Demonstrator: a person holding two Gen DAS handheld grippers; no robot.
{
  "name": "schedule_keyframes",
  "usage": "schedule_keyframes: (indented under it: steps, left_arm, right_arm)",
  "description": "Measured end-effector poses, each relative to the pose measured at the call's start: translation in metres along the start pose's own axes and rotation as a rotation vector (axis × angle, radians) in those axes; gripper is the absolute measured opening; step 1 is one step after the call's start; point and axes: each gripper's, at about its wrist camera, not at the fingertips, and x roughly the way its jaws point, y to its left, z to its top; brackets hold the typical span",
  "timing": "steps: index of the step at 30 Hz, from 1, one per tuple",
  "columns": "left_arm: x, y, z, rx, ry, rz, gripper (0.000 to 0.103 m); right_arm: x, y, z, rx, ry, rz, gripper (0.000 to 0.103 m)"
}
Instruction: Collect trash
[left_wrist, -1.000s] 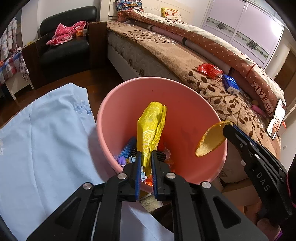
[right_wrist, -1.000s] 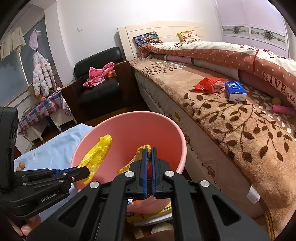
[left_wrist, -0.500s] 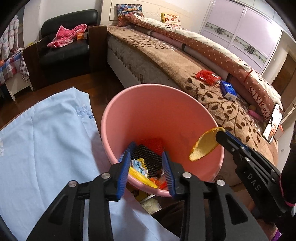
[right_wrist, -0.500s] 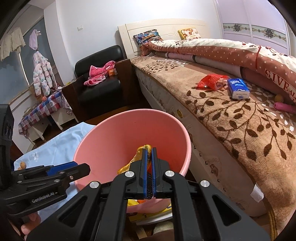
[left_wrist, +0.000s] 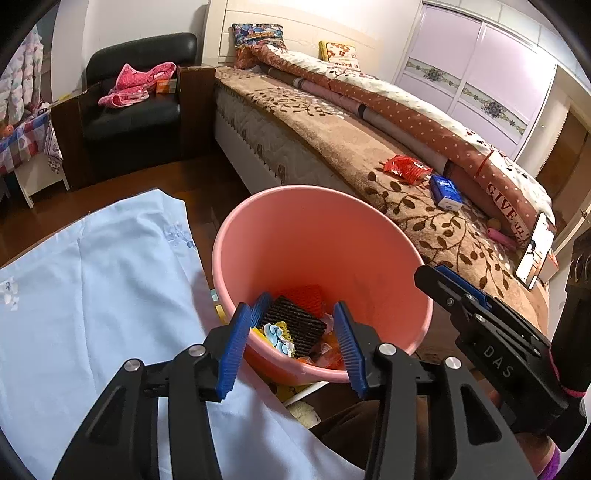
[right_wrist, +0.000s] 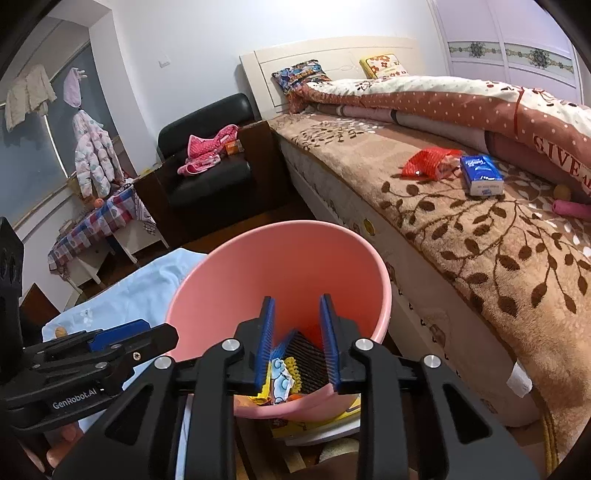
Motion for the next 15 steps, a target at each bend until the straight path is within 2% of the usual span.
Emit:
schedule_keyframes:
  steps: [11,15]
  left_arm:
    - [-0.035,-0.007,-0.010,0.035,-0.088,0.057,0.046]
    - [-0.049,-0.005,-0.015,0.031,-0.120,0.066,0.046]
  right_arm:
    - [-0.025,0.015,-0.010,-0.020,-0.011,0.048,0.026]
    - [-0.034,0.021,-0.015,-0.024,-0.017,0.067,0.037]
